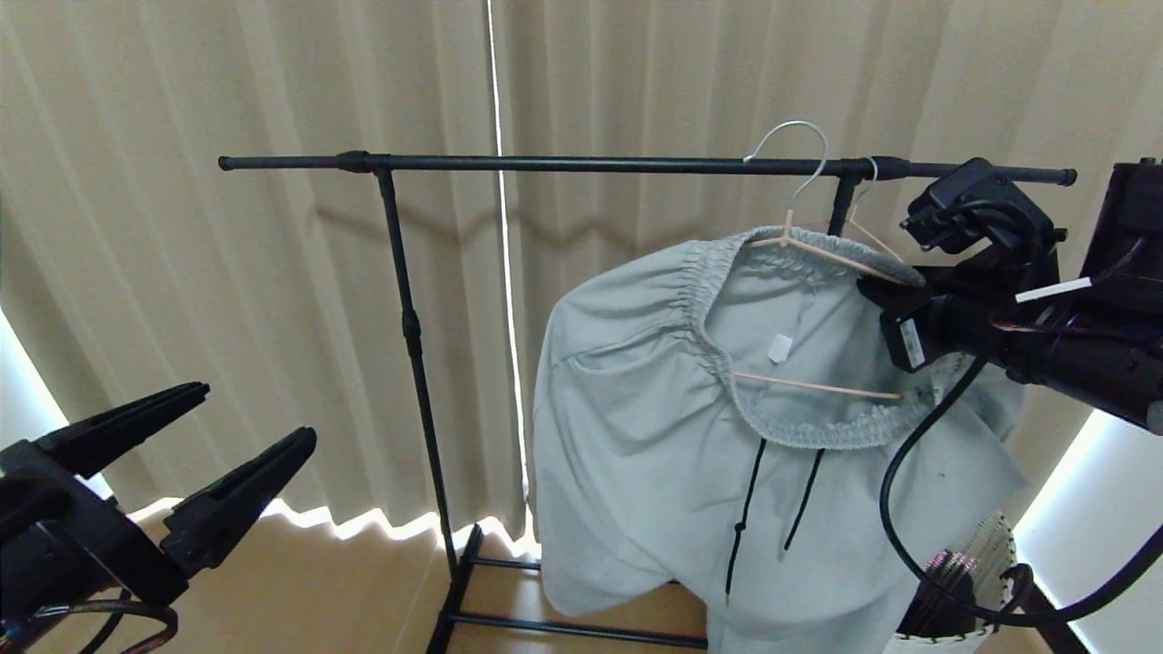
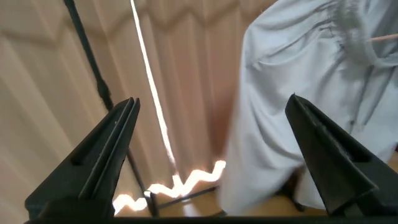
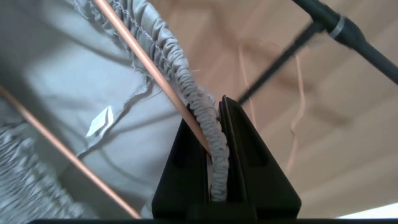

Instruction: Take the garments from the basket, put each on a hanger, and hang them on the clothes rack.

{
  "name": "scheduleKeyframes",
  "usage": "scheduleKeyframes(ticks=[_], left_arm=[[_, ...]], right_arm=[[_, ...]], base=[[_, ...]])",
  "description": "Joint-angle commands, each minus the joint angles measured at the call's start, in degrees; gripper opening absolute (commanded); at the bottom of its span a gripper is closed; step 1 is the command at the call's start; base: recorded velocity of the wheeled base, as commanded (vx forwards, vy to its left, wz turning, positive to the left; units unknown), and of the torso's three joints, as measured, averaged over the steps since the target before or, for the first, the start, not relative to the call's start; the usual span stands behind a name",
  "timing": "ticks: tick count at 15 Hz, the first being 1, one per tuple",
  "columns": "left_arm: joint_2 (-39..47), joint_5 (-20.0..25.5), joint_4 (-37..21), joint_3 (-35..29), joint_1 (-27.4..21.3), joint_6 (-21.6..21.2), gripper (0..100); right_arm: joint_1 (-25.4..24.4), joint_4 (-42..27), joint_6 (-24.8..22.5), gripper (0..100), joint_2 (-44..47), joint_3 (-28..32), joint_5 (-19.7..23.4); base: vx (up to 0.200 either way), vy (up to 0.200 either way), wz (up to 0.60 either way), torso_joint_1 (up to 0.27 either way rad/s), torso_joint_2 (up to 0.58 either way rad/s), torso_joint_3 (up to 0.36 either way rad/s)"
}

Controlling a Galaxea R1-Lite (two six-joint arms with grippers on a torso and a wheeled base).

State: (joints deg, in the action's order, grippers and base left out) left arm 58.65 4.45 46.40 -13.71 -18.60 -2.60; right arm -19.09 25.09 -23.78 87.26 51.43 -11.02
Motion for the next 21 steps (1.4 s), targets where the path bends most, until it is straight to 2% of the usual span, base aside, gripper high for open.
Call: scheduleKeyframes(ticks=[1, 12, 21], left_arm=[[-0.9, 0.0, 0.1, 1.2, 0.7, 1.5, 100], [2.2, 0.3, 0.2, 0.9, 0.7, 1.4, 100], [2.2, 0.3, 0.2, 1.2, 0.4, 1.3, 100]], right_arm=[[1.1, -0.7, 0.0, 0, -0.5, 0.2, -0.4], [2.8, -2.5, 0.1, 0, -1.3, 0.8, -1.2], [2.8, -2.6, 0.1, 0, -1.3, 0.7, -1.2]], base=[[0.000, 0.000, 0.00, 0.000, 0.00, 0.000], [0.000, 0.000, 0.00, 0.000, 0.00, 0.000], [0.200, 0.000, 0.00, 0.000, 0.01, 0.002]])
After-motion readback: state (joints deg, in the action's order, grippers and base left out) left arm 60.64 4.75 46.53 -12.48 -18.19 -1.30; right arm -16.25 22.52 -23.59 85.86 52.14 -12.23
